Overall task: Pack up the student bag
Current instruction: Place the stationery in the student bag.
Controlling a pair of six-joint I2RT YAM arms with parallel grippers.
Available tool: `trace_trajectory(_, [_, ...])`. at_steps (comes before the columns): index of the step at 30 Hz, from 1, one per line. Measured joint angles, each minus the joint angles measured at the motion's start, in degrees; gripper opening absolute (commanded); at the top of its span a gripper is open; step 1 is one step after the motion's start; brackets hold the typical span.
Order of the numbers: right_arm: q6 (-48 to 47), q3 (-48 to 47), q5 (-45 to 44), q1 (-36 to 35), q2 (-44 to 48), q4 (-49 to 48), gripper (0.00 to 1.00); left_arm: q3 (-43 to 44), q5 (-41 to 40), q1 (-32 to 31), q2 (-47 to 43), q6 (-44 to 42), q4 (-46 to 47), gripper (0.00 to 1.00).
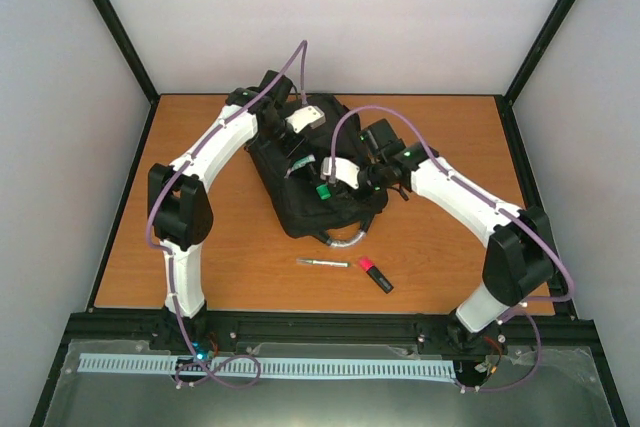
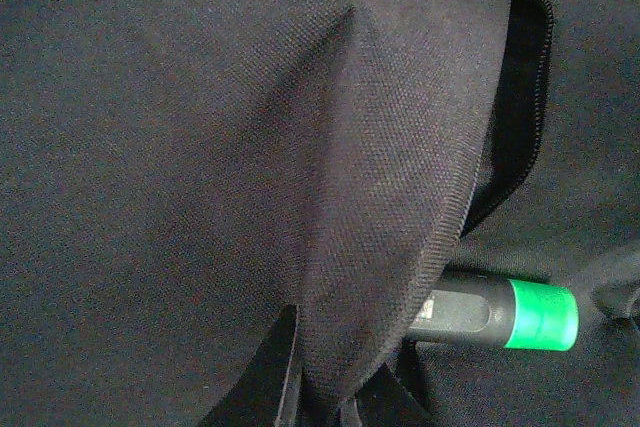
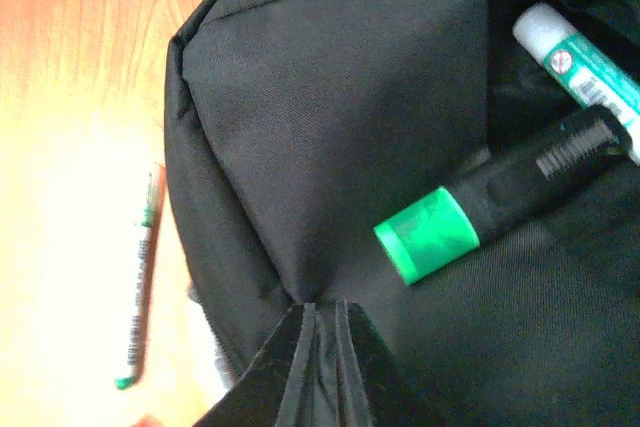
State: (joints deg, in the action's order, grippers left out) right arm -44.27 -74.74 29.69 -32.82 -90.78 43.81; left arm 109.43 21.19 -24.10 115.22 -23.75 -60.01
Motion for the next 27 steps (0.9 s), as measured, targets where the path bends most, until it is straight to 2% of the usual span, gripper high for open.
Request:
trace_trajectory(10, [-9.6, 1.5, -2.4, -2.0, -6.0, -5.9, 0.06, -0.2, 0.1, 0.0, 0.0, 0.0, 0.0, 0.01])
trace_trajectory(17, [-13.9, 2.7, -8.6, -3.8, -10.4, -11.0, 0.03, -0.2, 0.2, 0.0, 0.0, 0.0, 0.0, 0.01])
trace_trajectory(27, [-12.0, -7.7, -19.4, -4.3, -19.6, -22.5, 0.05, -0.8, 0.2, 0.1, -0.1, -0.3, 0.3, 0.01])
